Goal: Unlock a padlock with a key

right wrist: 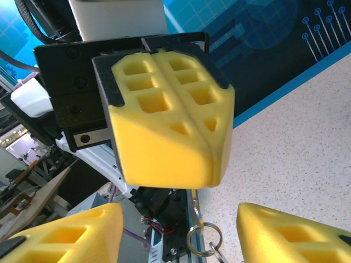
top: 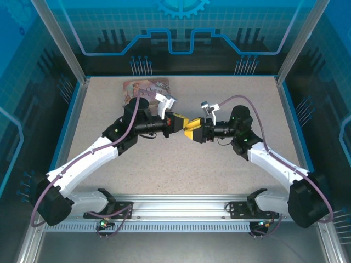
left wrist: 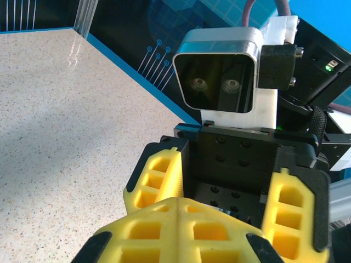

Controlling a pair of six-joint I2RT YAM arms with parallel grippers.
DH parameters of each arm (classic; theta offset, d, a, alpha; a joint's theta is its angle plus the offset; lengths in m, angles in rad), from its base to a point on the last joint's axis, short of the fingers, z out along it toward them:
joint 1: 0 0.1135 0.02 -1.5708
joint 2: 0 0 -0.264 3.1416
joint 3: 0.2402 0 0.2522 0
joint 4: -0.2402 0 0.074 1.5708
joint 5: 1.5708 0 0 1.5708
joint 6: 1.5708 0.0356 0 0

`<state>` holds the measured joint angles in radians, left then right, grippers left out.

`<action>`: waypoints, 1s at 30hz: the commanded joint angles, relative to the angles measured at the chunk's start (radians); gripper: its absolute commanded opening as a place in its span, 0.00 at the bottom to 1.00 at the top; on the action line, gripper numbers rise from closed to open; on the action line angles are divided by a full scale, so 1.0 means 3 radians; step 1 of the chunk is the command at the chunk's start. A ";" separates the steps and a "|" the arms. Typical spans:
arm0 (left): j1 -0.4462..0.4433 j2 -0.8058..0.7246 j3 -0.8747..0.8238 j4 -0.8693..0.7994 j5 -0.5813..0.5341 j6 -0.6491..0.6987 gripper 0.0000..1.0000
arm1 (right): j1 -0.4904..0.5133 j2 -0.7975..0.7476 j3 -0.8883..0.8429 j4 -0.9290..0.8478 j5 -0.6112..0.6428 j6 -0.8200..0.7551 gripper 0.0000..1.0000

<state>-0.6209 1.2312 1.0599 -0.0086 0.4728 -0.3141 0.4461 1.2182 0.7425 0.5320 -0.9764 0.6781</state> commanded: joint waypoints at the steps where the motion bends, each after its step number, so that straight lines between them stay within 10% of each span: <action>1: 0.0009 0.0031 0.0109 0.0128 0.0038 0.0007 0.00 | 0.0042 -0.0003 -0.0014 0.0173 -0.0004 0.0041 0.52; 15: 0.0063 0.0053 0.0028 0.0363 0.0009 -0.0161 0.00 | 0.0050 -0.0042 -0.0001 -0.0058 0.0086 -0.0032 0.21; 30: 0.0075 0.0038 -0.0056 0.0392 0.0054 -0.0188 0.00 | -0.0024 -0.0124 0.0012 0.0014 0.0218 0.0020 0.26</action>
<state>-0.6048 1.2377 1.0576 0.0875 0.4725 -0.3668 0.4484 1.2053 0.7418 0.5163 -0.9222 0.6781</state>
